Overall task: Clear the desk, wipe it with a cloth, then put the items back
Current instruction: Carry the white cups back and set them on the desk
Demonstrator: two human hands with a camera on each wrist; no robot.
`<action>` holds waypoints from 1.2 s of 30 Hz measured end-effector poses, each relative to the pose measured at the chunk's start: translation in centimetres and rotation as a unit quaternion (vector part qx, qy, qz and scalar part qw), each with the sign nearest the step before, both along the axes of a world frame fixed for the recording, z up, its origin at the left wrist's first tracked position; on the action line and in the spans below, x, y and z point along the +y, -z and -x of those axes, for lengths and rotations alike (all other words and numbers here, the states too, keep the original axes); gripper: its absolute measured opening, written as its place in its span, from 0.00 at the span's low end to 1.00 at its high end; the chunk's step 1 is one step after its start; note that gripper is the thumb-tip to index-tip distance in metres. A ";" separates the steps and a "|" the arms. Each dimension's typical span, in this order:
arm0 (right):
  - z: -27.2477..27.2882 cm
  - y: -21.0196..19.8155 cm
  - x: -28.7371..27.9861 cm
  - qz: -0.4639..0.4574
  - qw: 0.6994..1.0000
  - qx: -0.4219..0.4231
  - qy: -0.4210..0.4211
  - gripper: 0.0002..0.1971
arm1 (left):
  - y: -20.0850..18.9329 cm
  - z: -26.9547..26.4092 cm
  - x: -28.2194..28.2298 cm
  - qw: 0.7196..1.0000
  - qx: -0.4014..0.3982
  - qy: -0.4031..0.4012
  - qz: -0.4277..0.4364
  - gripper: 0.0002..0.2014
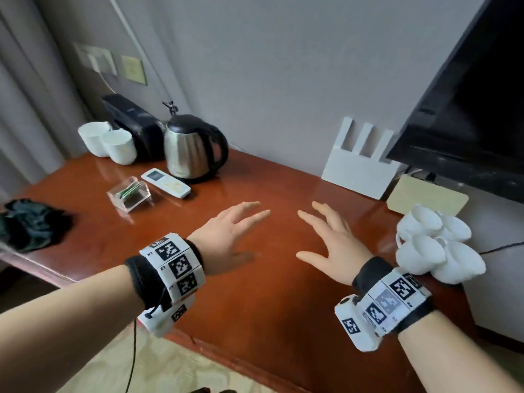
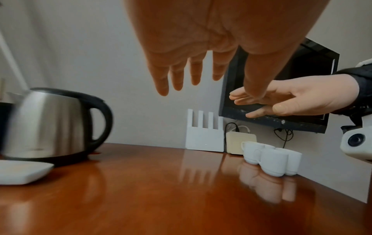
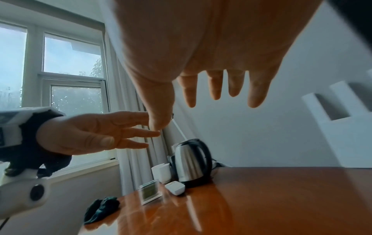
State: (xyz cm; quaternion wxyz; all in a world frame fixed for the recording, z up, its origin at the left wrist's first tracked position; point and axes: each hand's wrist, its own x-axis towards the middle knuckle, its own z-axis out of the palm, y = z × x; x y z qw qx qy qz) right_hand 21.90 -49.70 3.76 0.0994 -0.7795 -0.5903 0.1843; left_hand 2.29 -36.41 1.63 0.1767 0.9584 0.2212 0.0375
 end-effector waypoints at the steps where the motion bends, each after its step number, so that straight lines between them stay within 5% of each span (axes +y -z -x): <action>1: 1.7 0.1 1.0 0.002 1.000 0.000 -0.010 0.34 | 0.1 2.0 1.0 1.000 0.004 -0.003 -0.002 0.40; 9: 10.9 0.5 8.8 -0.002 0.997 -0.002 -0.077 0.34 | 0.4 12.1 7.2 0.999 -0.010 -0.030 0.008 0.39; 24: 14.5 1.3 22.5 0.000 0.990 0.019 -0.138 0.33 | 1.4 16.8 17.5 0.987 -0.055 -0.149 0.030 0.38; 36: 21.7 4.9 39.9 0.049 0.996 0.045 -0.055 0.32 | 5.2 23.3 40.8 0.985 0.030 -0.161 0.048 0.39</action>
